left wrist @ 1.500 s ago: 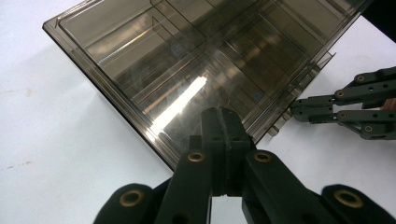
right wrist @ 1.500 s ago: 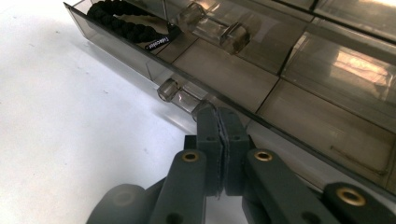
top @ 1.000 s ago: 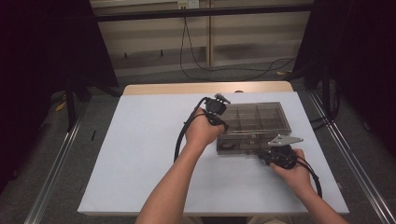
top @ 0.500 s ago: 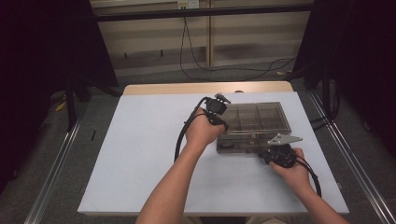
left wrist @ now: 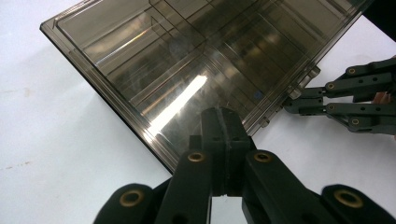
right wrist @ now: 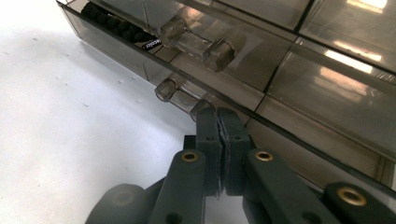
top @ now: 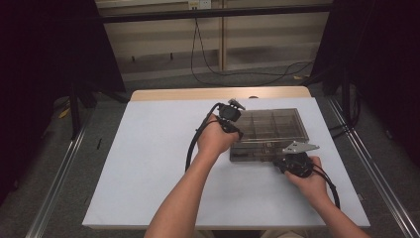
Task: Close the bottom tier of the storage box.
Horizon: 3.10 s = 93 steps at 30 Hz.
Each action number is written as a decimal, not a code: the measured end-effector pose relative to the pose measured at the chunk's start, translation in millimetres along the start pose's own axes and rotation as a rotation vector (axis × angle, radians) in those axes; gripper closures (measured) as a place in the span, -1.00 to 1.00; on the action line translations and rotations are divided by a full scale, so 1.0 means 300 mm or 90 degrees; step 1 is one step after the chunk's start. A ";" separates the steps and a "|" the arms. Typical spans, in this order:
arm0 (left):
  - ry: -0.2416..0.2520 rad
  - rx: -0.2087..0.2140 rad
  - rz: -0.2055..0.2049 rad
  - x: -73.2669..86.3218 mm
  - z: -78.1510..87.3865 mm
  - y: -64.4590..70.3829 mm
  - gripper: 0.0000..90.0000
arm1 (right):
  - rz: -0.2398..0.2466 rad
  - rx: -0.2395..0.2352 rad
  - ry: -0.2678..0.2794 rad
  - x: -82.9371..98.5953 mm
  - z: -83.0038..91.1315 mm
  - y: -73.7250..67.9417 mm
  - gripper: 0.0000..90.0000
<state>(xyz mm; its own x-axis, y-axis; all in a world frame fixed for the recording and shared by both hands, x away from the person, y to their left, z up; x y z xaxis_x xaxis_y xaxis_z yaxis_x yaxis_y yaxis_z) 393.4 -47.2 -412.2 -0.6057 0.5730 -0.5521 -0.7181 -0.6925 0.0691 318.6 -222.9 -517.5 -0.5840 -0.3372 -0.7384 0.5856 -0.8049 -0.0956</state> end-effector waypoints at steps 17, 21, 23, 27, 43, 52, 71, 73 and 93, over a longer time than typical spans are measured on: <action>0.000 -0.002 0.001 0.000 0.000 0.001 1.00 | 0.003 0.012 0.007 -0.007 -0.007 0.006 0.94; 0.001 -0.004 -0.004 -0.001 -0.001 0.002 1.00 | 0.001 0.014 0.008 -0.009 -0.009 0.007 0.94; 0.000 -0.004 0.001 -0.001 -0.001 0.003 1.00 | 0.002 0.016 0.009 -0.010 -0.010 0.008 0.94; 0.000 -0.002 0.001 -0.002 -0.002 0.003 1.00 | 0.004 0.014 0.011 -0.011 -0.013 0.010 0.94; 0.000 -0.002 0.000 -0.004 -0.003 0.005 1.00 | 0.002 0.019 0.011 -0.014 -0.017 0.011 0.95; 0.000 -0.002 0.001 -0.004 -0.004 0.005 1.00 | 0.006 0.018 0.010 -0.014 -0.020 0.010 0.98; 0.012 0.004 0.014 -0.001 -0.002 0.002 0.98 | -0.005 0.006 0.016 -0.015 -0.005 0.007 0.87; 0.013 0.007 0.011 -0.001 -0.001 0.003 0.95 | -0.004 0.003 0.019 -0.015 -0.001 0.005 0.85; 0.010 0.015 0.004 0.016 0.026 0.002 0.54 | -0.013 0.000 0.027 -0.002 0.052 -0.005 0.50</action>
<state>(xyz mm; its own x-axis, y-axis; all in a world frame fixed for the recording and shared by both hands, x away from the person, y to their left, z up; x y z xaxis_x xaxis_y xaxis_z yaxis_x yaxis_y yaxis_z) 387.5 -41.4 -408.3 -0.6053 0.5614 -0.5643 -0.7220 -0.6857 0.0923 309.1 -229.1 -506.5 -0.5715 -0.2990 -0.7641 0.5734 -0.8117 -0.1112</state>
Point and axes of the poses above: each handheld gripper's, and its own axes: z roughly backward along the jaws, x roughly out of its underside, y roughly to its right, the point moved 6 cm from there along -z, roughly forward along the jaws, and after that the axes turned 8 degrees about -x, right-handed, at the moved point
